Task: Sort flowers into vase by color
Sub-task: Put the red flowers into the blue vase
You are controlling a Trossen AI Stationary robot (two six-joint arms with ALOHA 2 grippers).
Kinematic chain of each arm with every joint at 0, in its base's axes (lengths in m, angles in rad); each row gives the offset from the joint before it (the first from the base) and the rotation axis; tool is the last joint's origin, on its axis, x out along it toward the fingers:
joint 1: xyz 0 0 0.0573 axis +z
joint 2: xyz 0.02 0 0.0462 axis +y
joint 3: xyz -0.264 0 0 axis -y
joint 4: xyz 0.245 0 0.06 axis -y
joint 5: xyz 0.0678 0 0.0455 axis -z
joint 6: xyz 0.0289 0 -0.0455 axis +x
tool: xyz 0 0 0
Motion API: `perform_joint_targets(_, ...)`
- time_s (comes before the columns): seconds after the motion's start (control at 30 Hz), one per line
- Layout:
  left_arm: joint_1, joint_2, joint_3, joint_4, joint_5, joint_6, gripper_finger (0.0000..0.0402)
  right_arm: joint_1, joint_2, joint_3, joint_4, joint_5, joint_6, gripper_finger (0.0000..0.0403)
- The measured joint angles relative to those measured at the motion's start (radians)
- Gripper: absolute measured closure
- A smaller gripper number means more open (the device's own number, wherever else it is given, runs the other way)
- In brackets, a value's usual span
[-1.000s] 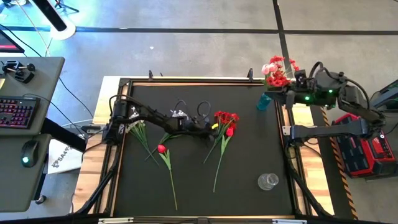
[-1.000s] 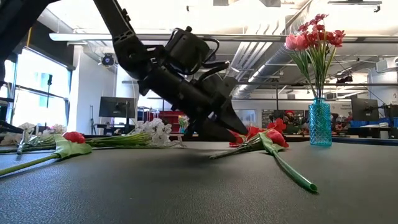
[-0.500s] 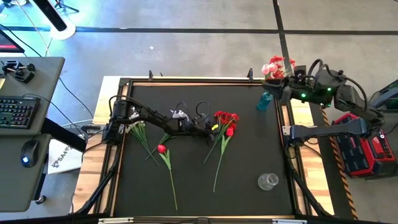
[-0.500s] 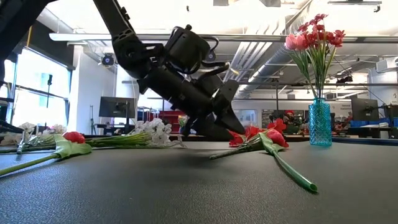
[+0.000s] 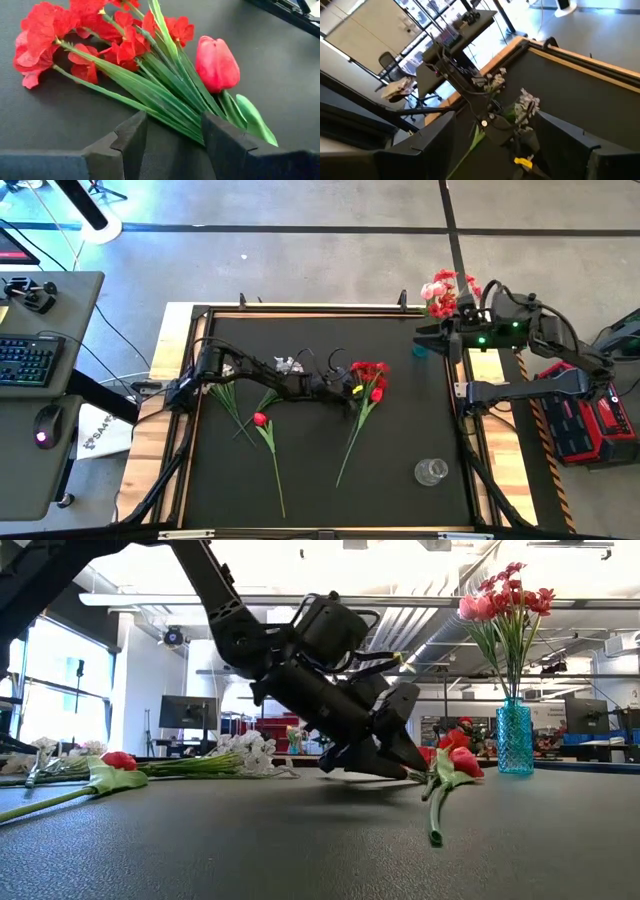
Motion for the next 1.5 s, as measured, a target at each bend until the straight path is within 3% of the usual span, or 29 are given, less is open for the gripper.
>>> perform_joint_targets(0.17, 0.001, 0.002, 0.012, -0.024, -0.016, -0.004, 0.0264, 0.000, 0.000, 0.000, -0.006, 0.000, 0.023, 0.0147)
perform_joint_targets(0.47, 0.005, 0.004, 0.011, -0.045, -0.026, -0.057, 0.0392, 0.067, 0.000, 0.000, -0.003, 0.009, 0.024, 0.0147)
perform_joint_targets(0.77, 0.007, -0.056, 0.005, -0.062, 0.014, -0.068, 0.0398, 0.207, 0.000, 0.000, 0.002, 0.161, 0.045, 0.0147)
perform_joint_targets(0.93, 0.015, -0.121, 0.007, -0.050, 0.014, 0.063, 0.0363, 0.247, 0.006, 0.000, 0.003, 0.209, 0.043, 0.0147)
perform_joint_targets(1.27, -0.003, -0.088, 0.008, -0.052, 0.027, 0.143, 0.0205, 0.308, 0.052, 0.000, 0.018, 0.207, 0.040, 0.0147)
perform_joint_targets(1.5, -0.026, -0.073, 0.012, -0.074, 0.018, 0.153, 0.0181, 0.344, 0.094, 0.000, 0.037, 0.204, 0.019, 0.0147)
